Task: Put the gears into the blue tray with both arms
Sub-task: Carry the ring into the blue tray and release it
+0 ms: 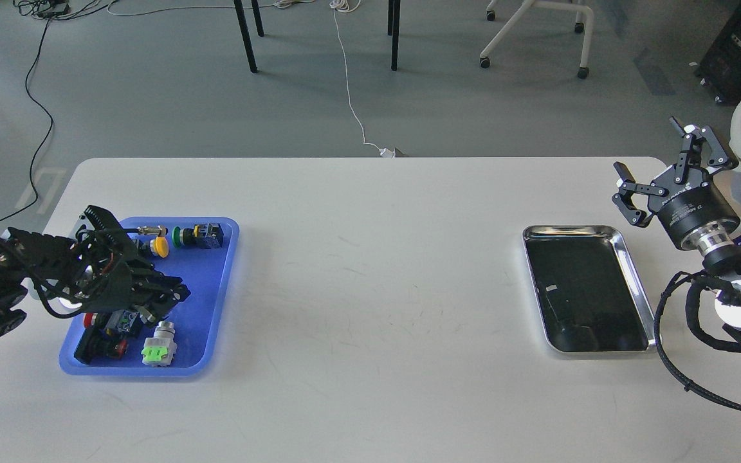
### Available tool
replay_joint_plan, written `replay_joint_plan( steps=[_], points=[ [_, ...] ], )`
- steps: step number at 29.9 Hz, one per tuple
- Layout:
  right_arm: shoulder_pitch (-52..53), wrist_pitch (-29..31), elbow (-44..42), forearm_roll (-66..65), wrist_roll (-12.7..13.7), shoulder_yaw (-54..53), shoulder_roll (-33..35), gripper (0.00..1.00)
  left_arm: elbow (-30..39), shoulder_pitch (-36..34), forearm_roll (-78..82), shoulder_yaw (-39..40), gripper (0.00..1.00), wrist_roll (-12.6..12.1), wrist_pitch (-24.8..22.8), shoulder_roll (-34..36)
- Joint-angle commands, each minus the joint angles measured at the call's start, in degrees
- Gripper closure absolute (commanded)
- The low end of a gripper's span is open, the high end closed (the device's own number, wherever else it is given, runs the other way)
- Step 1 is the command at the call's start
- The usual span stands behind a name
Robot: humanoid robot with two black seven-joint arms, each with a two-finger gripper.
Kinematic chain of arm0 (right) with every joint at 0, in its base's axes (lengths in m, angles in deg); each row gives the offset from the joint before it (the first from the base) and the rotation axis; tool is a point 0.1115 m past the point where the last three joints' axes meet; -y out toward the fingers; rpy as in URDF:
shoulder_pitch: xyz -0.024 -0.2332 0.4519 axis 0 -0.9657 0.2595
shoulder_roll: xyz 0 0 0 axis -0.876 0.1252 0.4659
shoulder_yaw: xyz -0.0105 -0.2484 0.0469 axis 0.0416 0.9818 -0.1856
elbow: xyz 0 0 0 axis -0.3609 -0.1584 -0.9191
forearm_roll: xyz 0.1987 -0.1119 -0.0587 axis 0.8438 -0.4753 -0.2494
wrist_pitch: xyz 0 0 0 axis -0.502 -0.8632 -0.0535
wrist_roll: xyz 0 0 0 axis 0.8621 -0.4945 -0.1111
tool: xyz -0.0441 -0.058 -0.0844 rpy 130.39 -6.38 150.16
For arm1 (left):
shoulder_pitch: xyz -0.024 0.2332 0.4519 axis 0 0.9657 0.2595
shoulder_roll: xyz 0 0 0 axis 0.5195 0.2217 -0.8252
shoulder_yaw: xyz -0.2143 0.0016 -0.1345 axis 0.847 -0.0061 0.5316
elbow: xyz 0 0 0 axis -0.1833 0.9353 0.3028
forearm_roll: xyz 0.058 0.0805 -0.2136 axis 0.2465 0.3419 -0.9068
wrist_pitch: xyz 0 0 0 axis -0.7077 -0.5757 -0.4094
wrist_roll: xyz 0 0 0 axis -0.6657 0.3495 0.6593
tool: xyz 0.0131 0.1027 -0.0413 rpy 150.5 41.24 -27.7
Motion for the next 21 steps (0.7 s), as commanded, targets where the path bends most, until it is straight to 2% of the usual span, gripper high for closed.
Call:
replay_joint_plan(
  steps=[1,15,21],
  points=[
    [-0.02,0.01,0.00,0.00,0.00,0.00,-0.09,0.01,-0.12,0.01,0.00,0.60,0.84,0.00,0.00,0.83],
    [-0.02,0.01,-0.09,0.00,0.00,0.00,-0.18,0.01,-0.04,0.71,0.00,0.69,0.82,0.00,-0.09,-0.04],
    [-0.02,0.00,-0.09,0.00,0.00,-0.09,-0.09,0.01,-0.12,1.06,0.00,0.69,0.77,0.00,-0.09,-0.66]
  ],
)
